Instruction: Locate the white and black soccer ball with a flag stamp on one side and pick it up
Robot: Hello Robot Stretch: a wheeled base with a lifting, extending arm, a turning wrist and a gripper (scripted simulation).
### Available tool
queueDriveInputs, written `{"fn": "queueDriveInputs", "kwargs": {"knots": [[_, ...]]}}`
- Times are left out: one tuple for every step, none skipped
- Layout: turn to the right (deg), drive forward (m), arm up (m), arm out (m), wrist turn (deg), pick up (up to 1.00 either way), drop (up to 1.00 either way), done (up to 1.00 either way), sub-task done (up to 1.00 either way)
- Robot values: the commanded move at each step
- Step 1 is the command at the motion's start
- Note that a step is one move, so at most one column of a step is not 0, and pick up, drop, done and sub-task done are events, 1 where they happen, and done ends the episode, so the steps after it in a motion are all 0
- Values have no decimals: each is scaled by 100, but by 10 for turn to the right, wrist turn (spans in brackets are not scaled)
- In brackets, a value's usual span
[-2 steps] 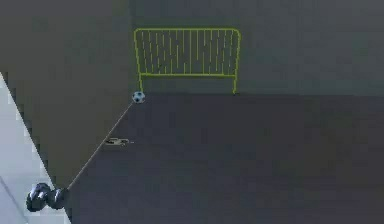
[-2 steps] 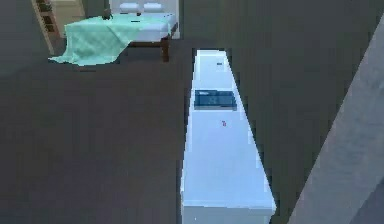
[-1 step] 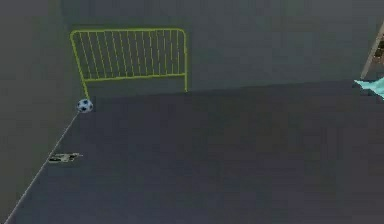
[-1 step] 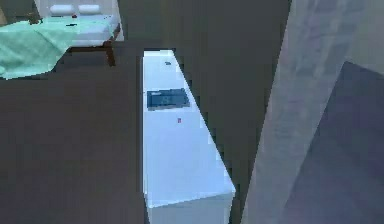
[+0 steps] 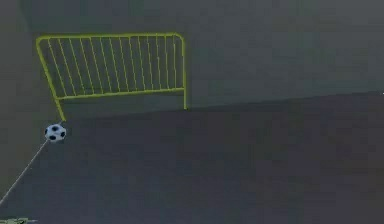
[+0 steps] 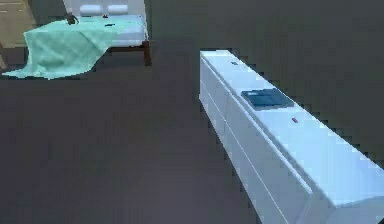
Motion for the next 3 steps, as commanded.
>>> {"fn": "queueDriveInputs", "kwargs": {"knots": [[-240, 0, 0, 0, 0, 0, 0, 0, 0], [0, 100, 0, 0, 0, 0, 0, 0, 0], [-30, 0, 0, 0, 0, 0, 0, 0, 0]]}}
